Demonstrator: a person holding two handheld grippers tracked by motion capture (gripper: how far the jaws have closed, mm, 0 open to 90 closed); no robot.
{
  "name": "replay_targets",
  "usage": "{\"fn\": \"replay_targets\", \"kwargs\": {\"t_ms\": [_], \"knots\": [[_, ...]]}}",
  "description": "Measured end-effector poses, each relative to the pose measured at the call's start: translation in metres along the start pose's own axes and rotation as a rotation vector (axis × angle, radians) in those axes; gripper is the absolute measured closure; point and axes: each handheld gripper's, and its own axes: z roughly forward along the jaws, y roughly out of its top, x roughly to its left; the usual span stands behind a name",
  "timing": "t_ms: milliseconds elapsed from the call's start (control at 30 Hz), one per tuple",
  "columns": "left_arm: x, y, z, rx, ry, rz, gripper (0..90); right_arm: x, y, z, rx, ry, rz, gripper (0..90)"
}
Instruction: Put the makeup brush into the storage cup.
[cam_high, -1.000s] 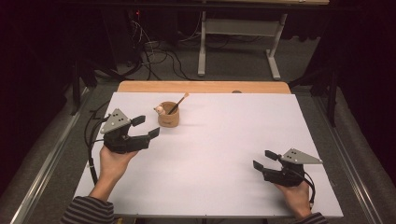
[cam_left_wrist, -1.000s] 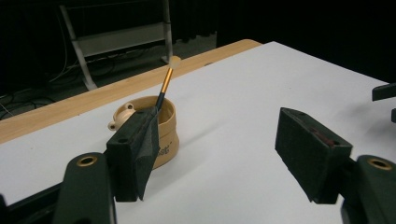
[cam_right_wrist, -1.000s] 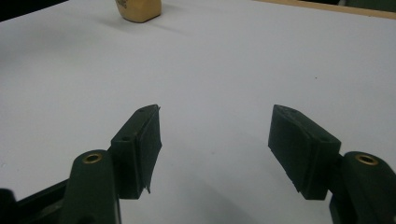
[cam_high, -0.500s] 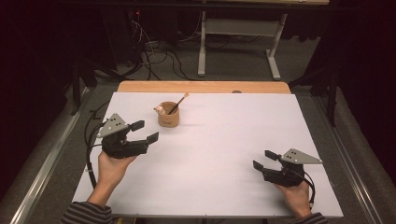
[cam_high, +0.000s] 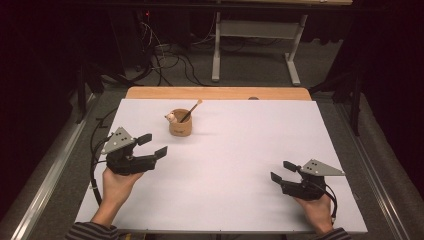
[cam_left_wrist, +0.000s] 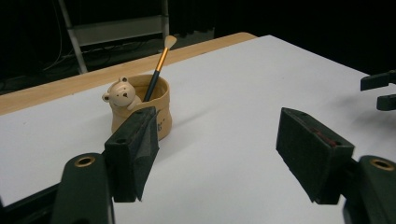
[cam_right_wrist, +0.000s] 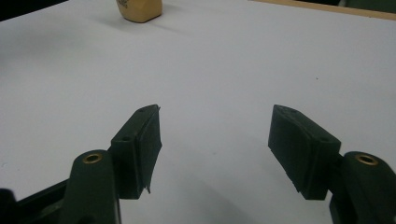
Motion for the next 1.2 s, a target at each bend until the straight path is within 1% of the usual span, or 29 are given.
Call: {"fn": "replay_targets", "kwargs": {"t_ms": [100,233,600,700,900,1067,1133,1200], "knots": [[-0.001,-0.003,0.000,-0.003,-0.001,-0.004,30.3,0.000,0.000,0.000,-0.003,-0.001,-0.001,36.3],[-0.002,-0.007,0.000,0.003,0.001,0.002,29.8,0.000,0.000,0.000,-0.001,0.000,-0.002,36.3],[-0.008,-0.015,0.000,0.013,-0.015,0.000,28.7,0.000,0.000,0.000,-0.001,-0.001,0.000,36.3],[-0.009,-0.018,0.001,0.014,-0.013,-0.005,28.4,0.000,0.000,0.000,-0.001,-0.001,0.002,36.3],[-0.013,-0.023,0.000,0.023,-0.013,-0.001,27.6,0.000,0.000,-0.001,-0.006,-0.002,0.003,36.3],[-0.014,-0.027,0.002,0.016,-0.015,-0.010,27.4,0.001,0.000,-0.002,-0.012,-0.004,0.003,36.3],[-0.015,-0.028,0.003,0.021,-0.011,-0.005,26.8,0.001,0.000,-0.002,-0.015,-0.003,0.000,36.3],[-0.016,-0.029,0.005,0.027,-0.016,0.001,26.3,0.001,0.000,-0.003,-0.016,-0.001,0.004,36.3]]}}
